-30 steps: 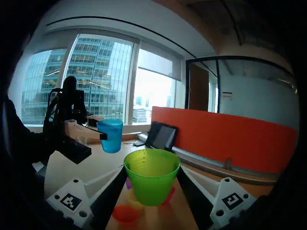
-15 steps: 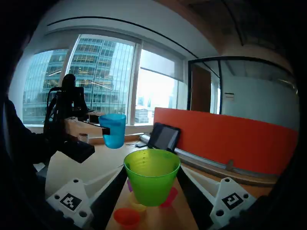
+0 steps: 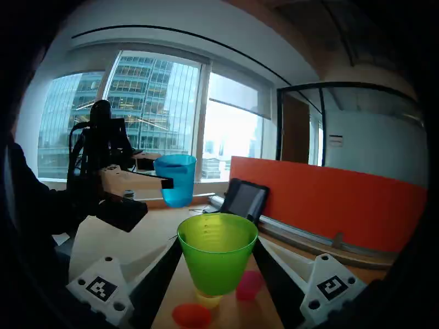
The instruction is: Pour water
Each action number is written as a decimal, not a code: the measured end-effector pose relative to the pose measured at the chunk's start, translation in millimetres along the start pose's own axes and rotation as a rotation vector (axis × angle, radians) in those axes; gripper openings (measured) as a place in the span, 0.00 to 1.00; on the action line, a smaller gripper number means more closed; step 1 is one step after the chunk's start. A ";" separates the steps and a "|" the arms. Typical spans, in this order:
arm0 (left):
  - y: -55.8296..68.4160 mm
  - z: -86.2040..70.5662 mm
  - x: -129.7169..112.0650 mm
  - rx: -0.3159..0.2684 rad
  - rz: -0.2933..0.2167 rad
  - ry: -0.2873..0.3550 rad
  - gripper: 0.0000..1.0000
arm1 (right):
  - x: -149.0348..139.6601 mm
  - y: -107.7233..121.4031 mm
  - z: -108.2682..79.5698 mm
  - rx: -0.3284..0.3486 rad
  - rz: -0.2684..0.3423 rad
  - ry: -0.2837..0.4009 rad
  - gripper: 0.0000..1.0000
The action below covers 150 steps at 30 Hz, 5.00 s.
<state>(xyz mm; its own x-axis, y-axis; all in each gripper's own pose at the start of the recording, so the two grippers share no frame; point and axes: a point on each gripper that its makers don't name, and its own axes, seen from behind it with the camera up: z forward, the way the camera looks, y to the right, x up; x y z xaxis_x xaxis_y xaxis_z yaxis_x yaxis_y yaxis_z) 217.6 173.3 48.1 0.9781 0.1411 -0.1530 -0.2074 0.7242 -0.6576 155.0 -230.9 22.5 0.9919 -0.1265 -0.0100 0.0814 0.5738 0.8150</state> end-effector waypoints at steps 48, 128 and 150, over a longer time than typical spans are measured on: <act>-4.3 13.7 71.8 0.100 0.570 0.024 0.84 | -20.9 -62.4 35.1 0.148 0.026 -0.010 0.91; 8.1 13.1 120.8 0.148 1.102 0.054 0.84 | -24.7 -68.3 39.2 0.161 0.030 -0.003 0.90; 22.2 16.7 119.5 0.140 1.209 0.053 0.84 | -24.8 -65.7 38.4 0.153 0.025 0.002 0.89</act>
<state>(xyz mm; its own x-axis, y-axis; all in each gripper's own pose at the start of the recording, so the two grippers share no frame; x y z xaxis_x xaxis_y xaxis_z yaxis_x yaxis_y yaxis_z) 330.2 217.5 27.5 0.1532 0.7497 -0.6438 -0.9772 0.2120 0.0144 121.3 -296.5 -8.5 0.9937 -0.1115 0.0106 0.0407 0.4470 0.8936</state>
